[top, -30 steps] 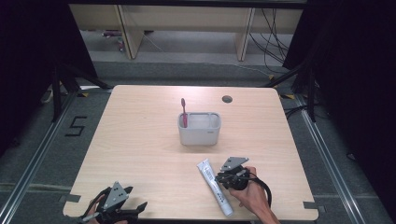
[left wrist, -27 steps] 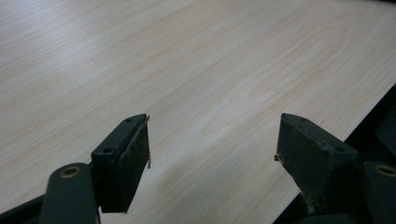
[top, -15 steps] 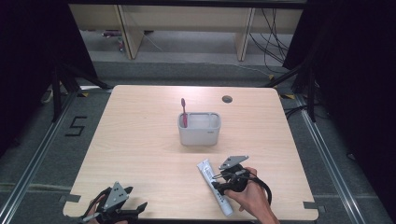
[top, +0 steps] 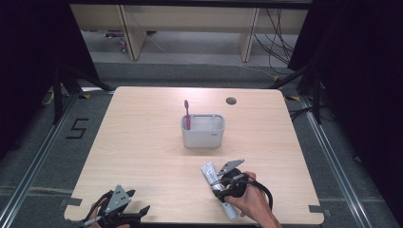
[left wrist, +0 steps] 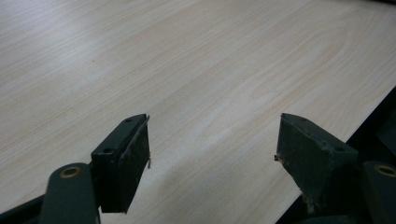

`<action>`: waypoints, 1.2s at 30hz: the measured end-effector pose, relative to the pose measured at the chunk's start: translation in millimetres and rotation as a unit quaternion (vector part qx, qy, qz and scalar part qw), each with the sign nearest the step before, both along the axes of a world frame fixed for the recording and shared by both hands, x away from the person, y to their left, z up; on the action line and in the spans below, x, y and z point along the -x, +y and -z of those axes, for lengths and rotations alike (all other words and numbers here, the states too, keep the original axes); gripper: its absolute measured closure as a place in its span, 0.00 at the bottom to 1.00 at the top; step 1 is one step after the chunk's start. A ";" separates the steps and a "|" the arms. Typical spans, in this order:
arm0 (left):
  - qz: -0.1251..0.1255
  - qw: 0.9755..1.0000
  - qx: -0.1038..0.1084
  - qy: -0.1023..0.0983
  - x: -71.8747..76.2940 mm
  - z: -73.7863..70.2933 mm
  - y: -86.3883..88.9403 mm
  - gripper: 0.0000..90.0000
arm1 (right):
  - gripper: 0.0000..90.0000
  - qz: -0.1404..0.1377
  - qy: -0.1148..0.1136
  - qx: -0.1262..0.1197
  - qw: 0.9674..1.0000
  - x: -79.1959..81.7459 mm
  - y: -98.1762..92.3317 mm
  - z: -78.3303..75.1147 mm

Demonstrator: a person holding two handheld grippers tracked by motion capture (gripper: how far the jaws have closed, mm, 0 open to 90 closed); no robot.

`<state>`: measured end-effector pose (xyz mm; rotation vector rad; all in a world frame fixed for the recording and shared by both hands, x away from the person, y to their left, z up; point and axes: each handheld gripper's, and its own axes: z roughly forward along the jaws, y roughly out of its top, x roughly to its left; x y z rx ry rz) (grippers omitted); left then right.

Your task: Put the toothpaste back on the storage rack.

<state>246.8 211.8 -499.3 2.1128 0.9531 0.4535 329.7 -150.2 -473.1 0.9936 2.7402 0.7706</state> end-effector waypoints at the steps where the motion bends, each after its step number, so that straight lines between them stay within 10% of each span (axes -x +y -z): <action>1: 0.000 1.000 0.000 0.000 -0.2 0.1 0.1 0.28 | 0.50 -0.012 -0.003 0.005 1.000 -0.9 0.1 -0.3; 36: 0.003 1.000 0.002 -0.001 -0.2 -0.4 0.5 0.28 | 0.68 -0.039 0.047 0.079 0.995 -10.4 13.8 6.8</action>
